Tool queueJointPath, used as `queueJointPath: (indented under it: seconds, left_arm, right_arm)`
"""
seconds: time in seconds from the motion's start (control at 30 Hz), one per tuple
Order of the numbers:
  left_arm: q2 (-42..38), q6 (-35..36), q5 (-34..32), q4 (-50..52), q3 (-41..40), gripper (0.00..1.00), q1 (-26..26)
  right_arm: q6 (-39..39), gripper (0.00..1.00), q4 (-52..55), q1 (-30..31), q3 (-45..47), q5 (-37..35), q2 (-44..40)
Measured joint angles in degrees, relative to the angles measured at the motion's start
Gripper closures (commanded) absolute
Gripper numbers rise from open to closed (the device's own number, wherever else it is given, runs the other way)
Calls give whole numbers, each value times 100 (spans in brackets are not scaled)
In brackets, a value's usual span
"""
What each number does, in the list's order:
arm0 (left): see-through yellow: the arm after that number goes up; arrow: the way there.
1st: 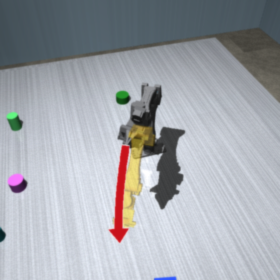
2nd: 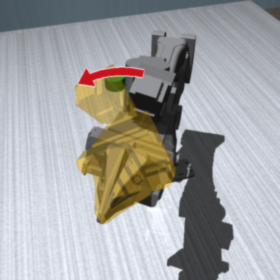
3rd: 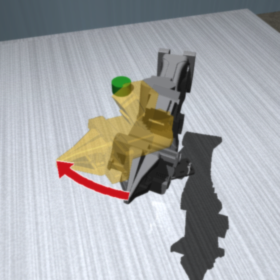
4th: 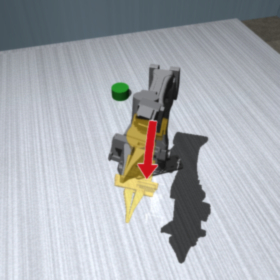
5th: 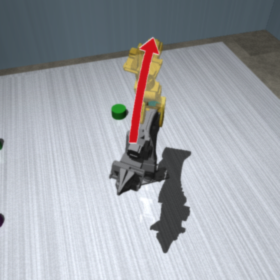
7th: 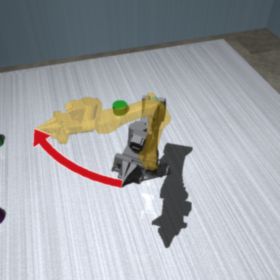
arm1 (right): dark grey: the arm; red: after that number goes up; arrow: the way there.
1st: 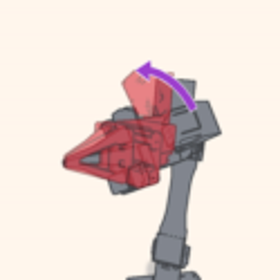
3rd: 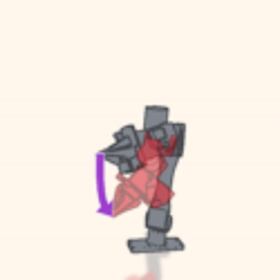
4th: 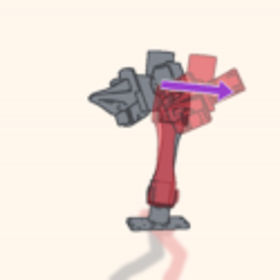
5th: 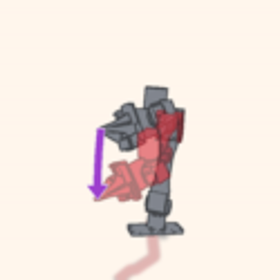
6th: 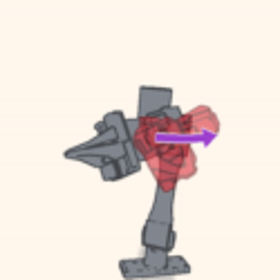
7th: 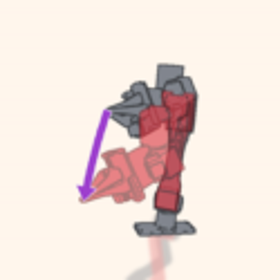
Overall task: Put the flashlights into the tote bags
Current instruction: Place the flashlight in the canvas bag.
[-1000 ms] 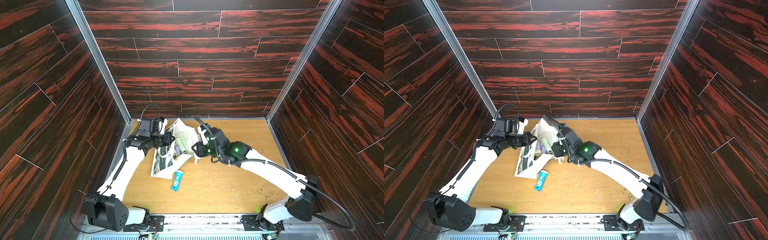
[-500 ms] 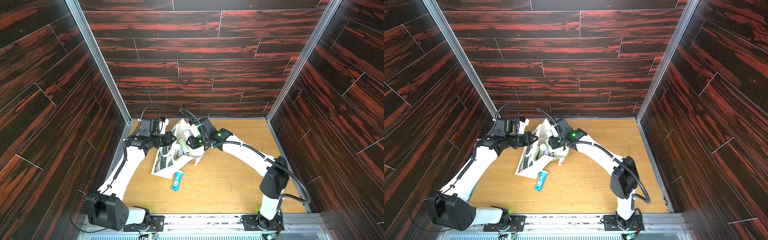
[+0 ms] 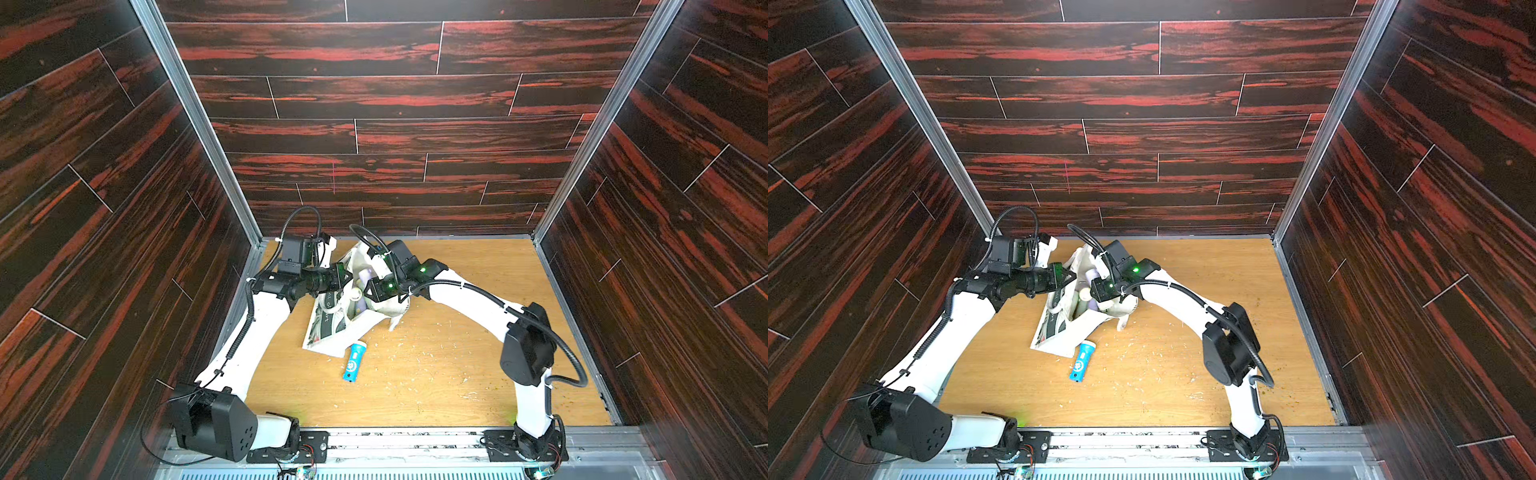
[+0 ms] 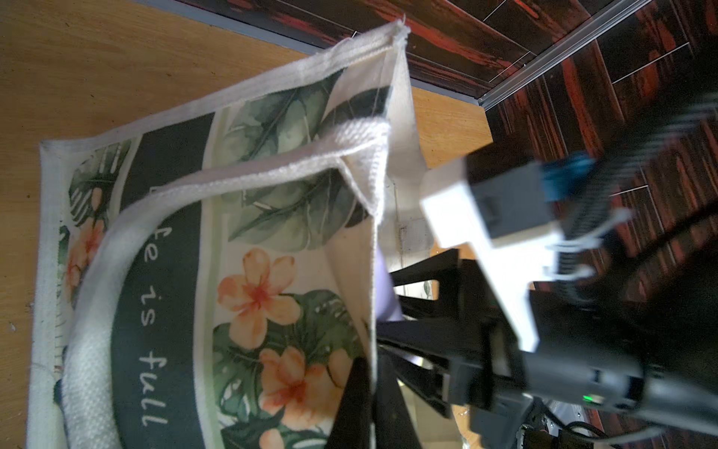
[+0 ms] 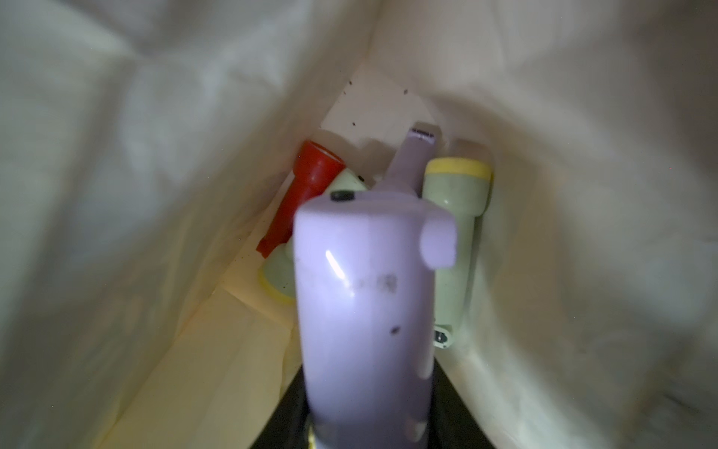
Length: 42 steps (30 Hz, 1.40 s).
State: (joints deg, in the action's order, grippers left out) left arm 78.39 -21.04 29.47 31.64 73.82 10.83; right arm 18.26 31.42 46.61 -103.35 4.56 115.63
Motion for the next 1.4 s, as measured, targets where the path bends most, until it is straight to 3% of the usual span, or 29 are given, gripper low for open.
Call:
queueJointPath:
  seconds: [0.53,1.03,1.13,1.4]
  left_arm:
    - [0,-4,15,-37,-28,100,11]
    - [0,0,-31,-33,-35,100,22]
    - [0,2,-35,-31,-37,100,22]
    - [0,2,-35,-31,-39,100,22]
  right_arm:
    - [1021,100,-496,39,33,485,621]
    - [1449,100,-372,55,-328,326,1093]
    - [1478,94,-341,63,-330,275,1113]
    - [1517,55,-313,63,-330,164,1113]
